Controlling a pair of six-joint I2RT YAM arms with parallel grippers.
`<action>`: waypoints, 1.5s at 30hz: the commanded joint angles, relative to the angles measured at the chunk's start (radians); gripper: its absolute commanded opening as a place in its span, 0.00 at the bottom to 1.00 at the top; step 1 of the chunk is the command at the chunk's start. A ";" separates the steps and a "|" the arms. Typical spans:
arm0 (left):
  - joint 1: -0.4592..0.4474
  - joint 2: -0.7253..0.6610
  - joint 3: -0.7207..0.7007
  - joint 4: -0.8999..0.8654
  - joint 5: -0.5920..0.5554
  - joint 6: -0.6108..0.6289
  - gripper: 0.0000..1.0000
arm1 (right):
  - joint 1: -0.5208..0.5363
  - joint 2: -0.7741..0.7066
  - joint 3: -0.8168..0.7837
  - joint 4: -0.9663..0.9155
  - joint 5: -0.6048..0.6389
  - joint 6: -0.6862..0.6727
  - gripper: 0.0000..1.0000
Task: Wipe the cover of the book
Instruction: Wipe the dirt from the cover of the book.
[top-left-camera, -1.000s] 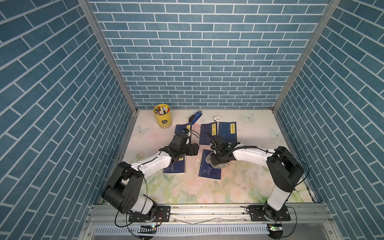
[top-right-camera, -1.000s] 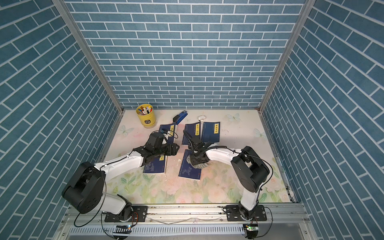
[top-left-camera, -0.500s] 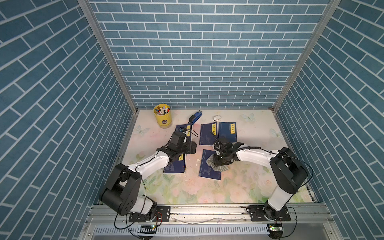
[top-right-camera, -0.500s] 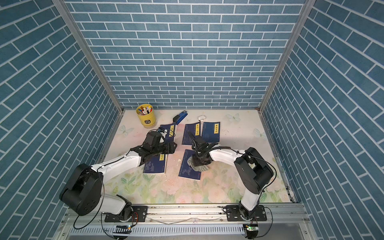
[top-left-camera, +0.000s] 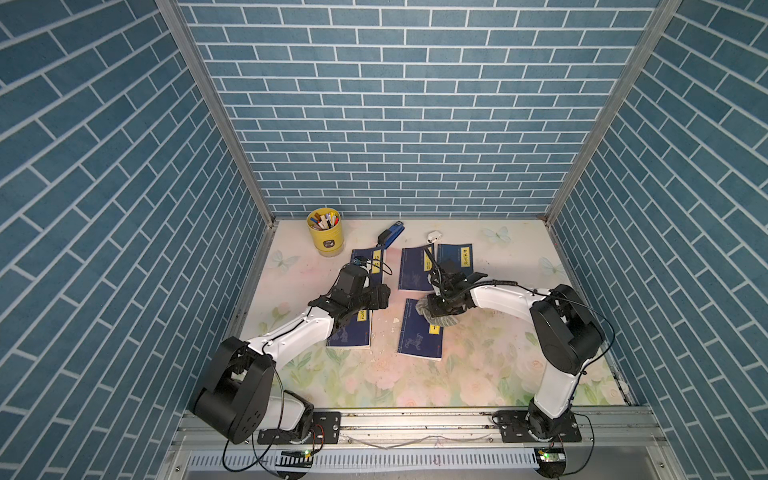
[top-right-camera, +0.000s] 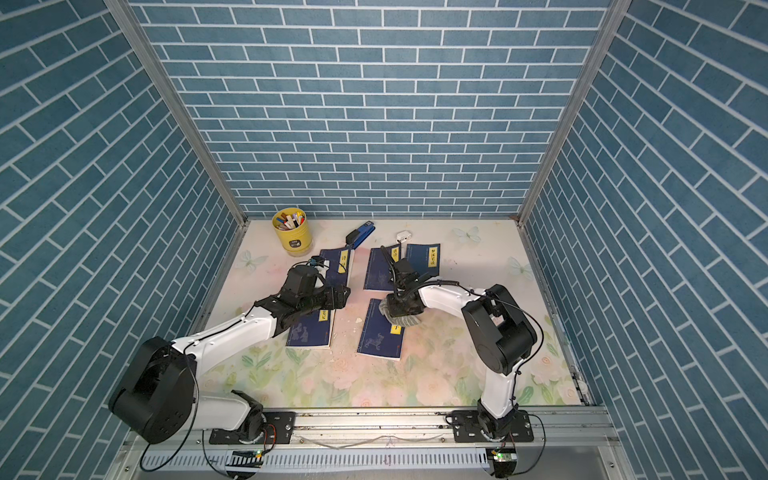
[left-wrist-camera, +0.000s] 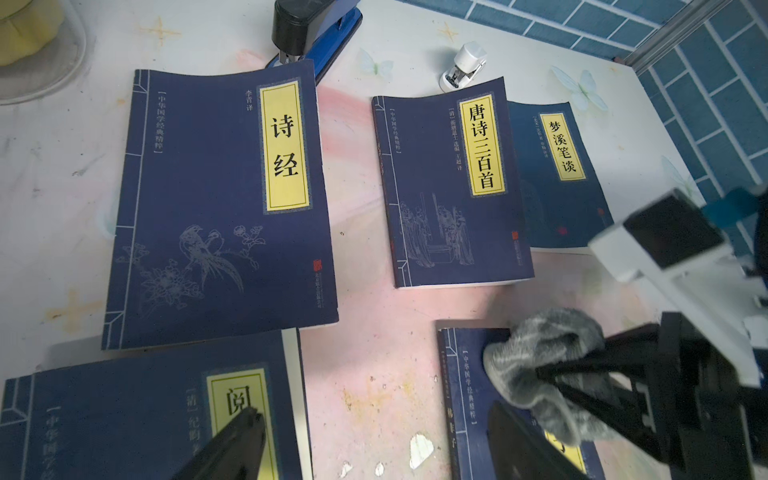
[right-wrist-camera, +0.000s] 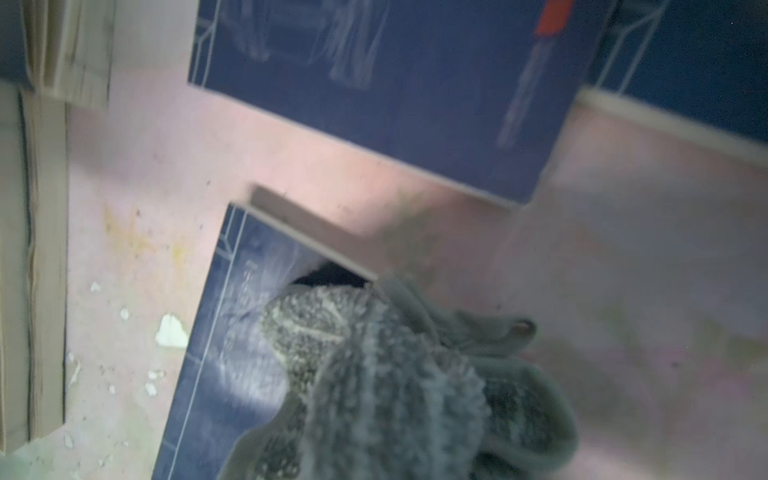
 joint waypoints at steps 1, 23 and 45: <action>0.013 0.015 0.017 -0.004 -0.010 0.009 0.89 | 0.094 -0.031 -0.090 -0.135 -0.006 0.016 0.06; 0.036 0.028 0.031 -0.012 -0.005 0.018 0.89 | 0.052 0.000 -0.095 -0.118 0.005 0.068 0.07; 0.052 -0.004 0.002 -0.004 -0.031 0.020 0.89 | 0.189 0.076 0.016 -0.183 -0.049 -0.041 0.06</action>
